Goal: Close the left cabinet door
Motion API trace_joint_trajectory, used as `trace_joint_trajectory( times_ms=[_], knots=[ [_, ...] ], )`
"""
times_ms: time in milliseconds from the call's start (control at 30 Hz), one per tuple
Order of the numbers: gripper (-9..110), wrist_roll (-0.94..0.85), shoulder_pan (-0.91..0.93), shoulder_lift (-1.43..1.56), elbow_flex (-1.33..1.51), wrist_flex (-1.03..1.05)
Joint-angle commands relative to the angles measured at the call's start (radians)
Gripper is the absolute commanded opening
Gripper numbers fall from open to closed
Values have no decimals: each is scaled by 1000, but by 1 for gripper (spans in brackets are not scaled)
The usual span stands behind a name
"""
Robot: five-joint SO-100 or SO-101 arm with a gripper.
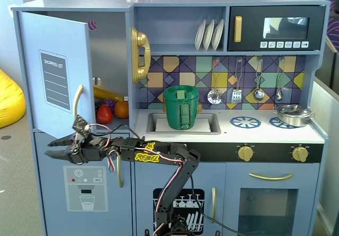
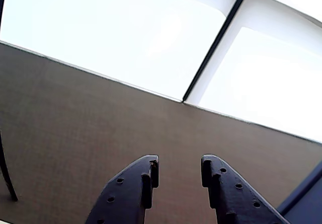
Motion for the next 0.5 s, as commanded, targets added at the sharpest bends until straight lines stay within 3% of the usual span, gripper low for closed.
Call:
trace_joint_trajectory(
  times_ms=[0, 467],
  knots=[
    [0, -5, 95, 104, 2, 17],
    [0, -32, 517, 118, 29, -67]
  ],
)
